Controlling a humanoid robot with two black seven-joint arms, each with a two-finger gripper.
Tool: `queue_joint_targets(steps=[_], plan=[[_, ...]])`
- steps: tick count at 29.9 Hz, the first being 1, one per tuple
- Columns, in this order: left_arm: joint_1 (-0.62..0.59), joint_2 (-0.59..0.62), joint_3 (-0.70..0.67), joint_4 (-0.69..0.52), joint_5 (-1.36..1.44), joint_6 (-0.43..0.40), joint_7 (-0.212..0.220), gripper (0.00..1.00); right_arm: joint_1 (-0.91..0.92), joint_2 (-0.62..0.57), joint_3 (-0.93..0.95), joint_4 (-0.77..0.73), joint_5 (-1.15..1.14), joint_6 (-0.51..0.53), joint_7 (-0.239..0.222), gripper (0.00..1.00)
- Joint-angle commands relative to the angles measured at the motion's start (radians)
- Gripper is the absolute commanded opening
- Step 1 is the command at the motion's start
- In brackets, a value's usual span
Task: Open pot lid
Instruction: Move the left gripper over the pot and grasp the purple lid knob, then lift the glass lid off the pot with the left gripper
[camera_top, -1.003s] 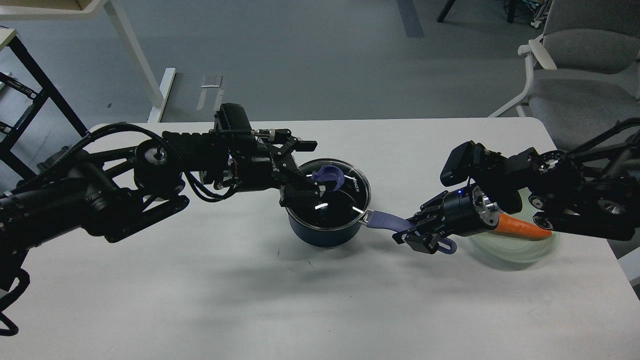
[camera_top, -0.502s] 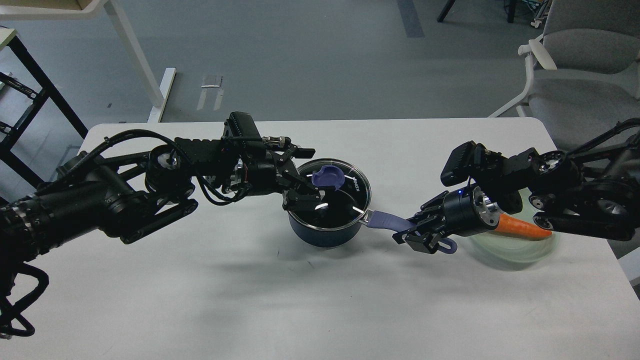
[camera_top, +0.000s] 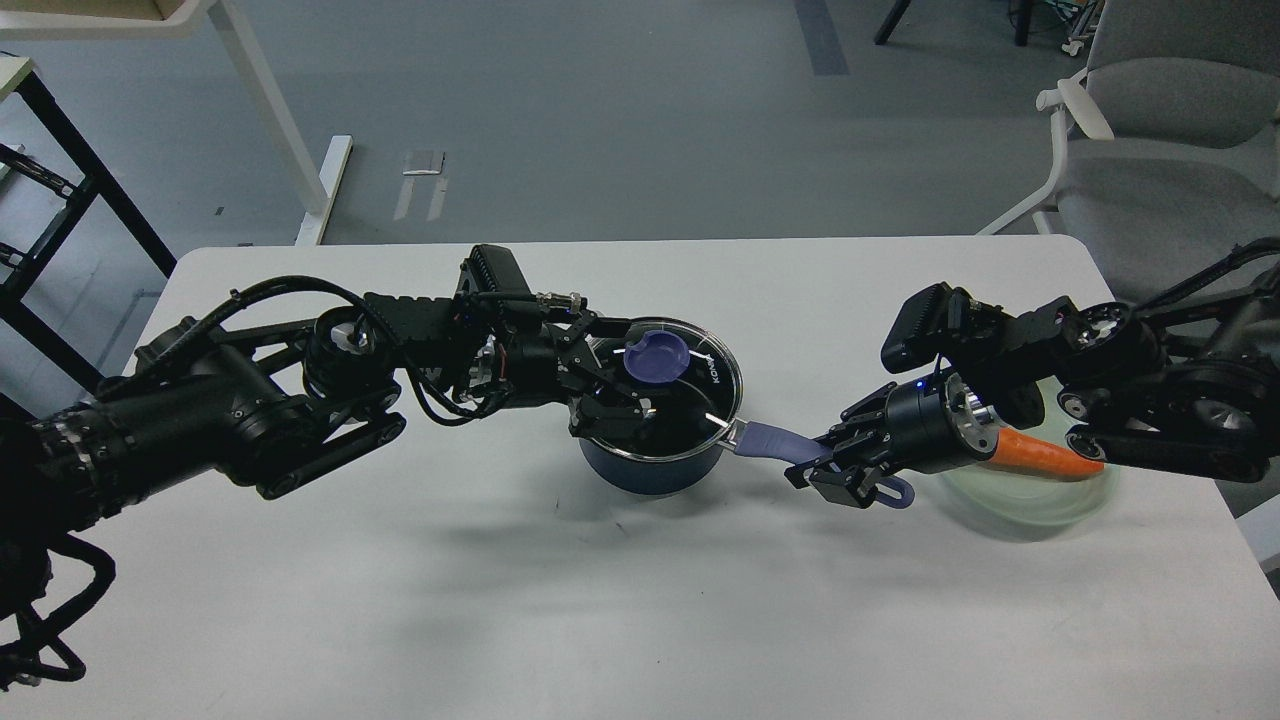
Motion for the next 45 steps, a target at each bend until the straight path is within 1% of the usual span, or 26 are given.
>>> queue_joint_targets(steps=[1, 3, 4, 6, 7, 9, 11, 12, 13, 14, 15, 16, 21, 25, 28, 32, 34, 39, 42, 45], plan=[[0.001, -0.011, 0.000, 0.009, 0.000, 0.000, 0.000, 0.95, 0.000, 0.000, 0.000, 0.000, 0.000, 0.000, 0.000, 0.36], [0.003, -0.016, 0.000, 0.016, -0.003, 0.003, 0.000, 0.92, 0.000, 0.000, 0.000, 0.000, 0.000, 0.000, 0.000, 0.36], [0.003, -0.022, 0.000, 0.021, -0.005, 0.008, 0.000, 0.88, 0.000, 0.000, 0.000, 0.000, 0.000, 0.000, 0.000, 0.36], [0.001, -0.039, 0.000, 0.033, -0.005, 0.017, 0.000, 0.74, 0.000, 0.000, 0.000, 0.000, 0.000, 0.000, 0.000, 0.36], [0.003, -0.042, 0.000, 0.036, -0.005, 0.021, 0.000, 0.70, 0.000, 0.000, 0.000, 0.000, 0.000, 0.000, 0.000, 0.36], [0.003, -0.045, 0.000, 0.041, -0.005, 0.028, 0.000, 0.68, 0.000, -0.002, 0.000, 0.002, 0.000, 0.000, 0.000, 0.36], [0.003, -0.047, 0.000, 0.044, -0.005, 0.032, 0.000, 0.61, 0.000, -0.004, 0.000, 0.002, 0.000, 0.000, 0.000, 0.36], [0.003, -0.047, 0.000, 0.044, -0.005, 0.034, 0.000, 0.55, 0.000, -0.005, 0.000, 0.002, 0.000, 0.000, 0.000, 0.36], [0.003, -0.048, 0.000, 0.044, -0.003, 0.037, 0.000, 0.47, 0.000, -0.005, 0.000, 0.002, 0.000, 0.000, 0.000, 0.36], [0.003, -0.048, 0.000, 0.044, -0.003, 0.037, 0.000, 0.43, 0.000, -0.007, 0.000, 0.002, 0.000, 0.000, 0.000, 0.36], [0.001, -0.047, 0.000, 0.044, -0.003, 0.040, 0.000, 0.35, -0.002, -0.007, 0.000, 0.002, 0.000, 0.000, 0.000, 0.36], [0.001, -0.047, 0.000, 0.044, -0.003, 0.044, 0.000, 0.33, -0.002, -0.007, 0.000, 0.002, 0.002, 0.000, 0.000, 0.36], [-0.007, -0.045, -0.001, 0.030, -0.003, 0.049, 0.000, 0.33, -0.002, -0.007, 0.000, 0.003, 0.002, 0.000, 0.000, 0.36], [-0.019, -0.013, -0.006, 0.003, -0.005, 0.049, 0.000, 0.33, -0.003, -0.008, 0.000, 0.003, 0.002, 0.000, 0.000, 0.36], [-0.042, 0.060, -0.006, -0.039, -0.006, 0.051, 0.000, 0.33, -0.003, -0.008, 0.000, 0.003, 0.002, 0.000, 0.000, 0.36], [-0.048, 0.180, -0.006, -0.141, -0.038, 0.052, 0.000, 0.34, -0.003, -0.010, 0.000, 0.003, 0.002, 0.000, 0.000, 0.36], [-0.045, 0.249, -0.005, -0.194, -0.040, 0.058, 0.000, 0.34, -0.003, -0.010, 0.000, 0.003, 0.002, 0.000, 0.000, 0.36], [-0.030, 0.392, -0.001, -0.275, -0.054, 0.074, 0.000, 0.34, -0.003, -0.010, 0.000, 0.003, 0.002, 0.000, 0.000, 0.36], [0.015, 0.464, -0.001, -0.284, -0.054, 0.100, 0.000, 0.34, -0.003, -0.011, 0.000, 0.003, 0.002, 0.000, 0.000, 0.36], [0.073, 0.516, 0.000, -0.284, -0.055, 0.165, 0.000, 0.34, -0.003, -0.013, 0.000, 0.005, 0.002, 0.000, 0.000, 0.36]])
